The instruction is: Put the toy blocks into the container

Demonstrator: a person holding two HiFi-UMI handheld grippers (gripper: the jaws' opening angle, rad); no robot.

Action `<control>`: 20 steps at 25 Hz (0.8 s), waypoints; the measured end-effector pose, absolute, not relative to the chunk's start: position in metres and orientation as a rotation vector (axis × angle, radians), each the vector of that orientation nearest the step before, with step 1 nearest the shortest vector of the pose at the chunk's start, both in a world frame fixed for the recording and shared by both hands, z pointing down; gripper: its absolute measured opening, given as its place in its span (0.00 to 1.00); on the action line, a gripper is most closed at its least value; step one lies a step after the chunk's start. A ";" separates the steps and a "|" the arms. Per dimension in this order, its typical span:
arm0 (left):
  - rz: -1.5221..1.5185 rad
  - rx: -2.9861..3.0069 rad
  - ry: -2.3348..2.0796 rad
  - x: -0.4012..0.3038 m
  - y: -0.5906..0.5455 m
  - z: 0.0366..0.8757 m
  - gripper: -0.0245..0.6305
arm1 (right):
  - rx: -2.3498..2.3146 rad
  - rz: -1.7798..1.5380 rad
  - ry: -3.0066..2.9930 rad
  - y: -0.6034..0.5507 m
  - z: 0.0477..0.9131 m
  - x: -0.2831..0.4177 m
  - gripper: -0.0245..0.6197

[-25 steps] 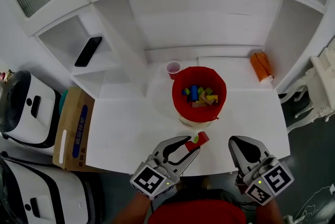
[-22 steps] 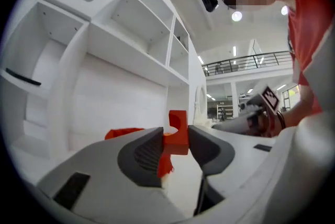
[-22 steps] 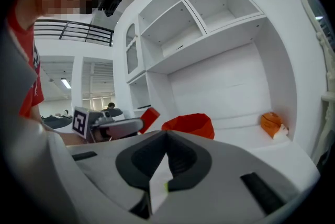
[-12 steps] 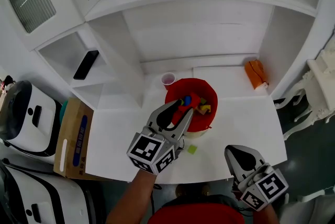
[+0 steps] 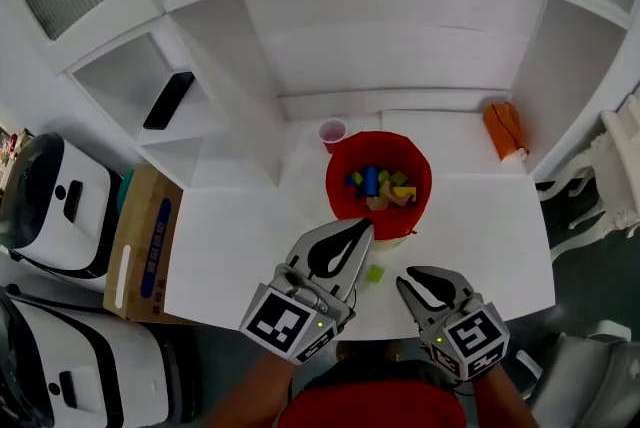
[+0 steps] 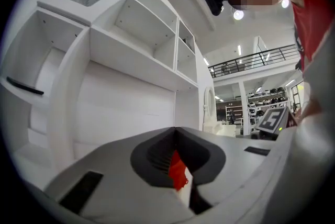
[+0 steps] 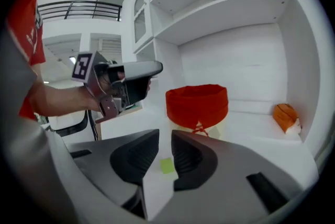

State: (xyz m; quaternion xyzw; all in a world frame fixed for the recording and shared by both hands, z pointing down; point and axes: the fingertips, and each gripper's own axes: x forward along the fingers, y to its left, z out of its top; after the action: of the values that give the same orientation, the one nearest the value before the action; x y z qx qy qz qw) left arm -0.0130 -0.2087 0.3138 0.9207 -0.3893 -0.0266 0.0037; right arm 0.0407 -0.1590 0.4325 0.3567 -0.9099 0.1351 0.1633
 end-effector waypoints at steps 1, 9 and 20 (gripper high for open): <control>-0.064 2.884 -1.220 -0.015 -0.202 0.319 0.06 | 0.974 0.370 -2.570 -0.160 0.444 0.033 0.20; 0.063 2.756 -1.208 -0.037 -0.153 0.357 0.06 | 0.765 0.315 -2.330 -0.170 0.531 -0.005 0.37; 0.053 2.764 -1.163 -0.048 -0.139 0.358 0.06 | 0.742 0.327 -2.201 -0.174 0.581 -0.013 0.30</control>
State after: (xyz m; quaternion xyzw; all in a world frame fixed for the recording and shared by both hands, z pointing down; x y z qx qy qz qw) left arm -0.0478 -0.1394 0.3578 0.9192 -0.3869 0.0178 0.0713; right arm -0.0129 -0.1737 0.5811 0.2915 -0.8651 0.1284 0.3876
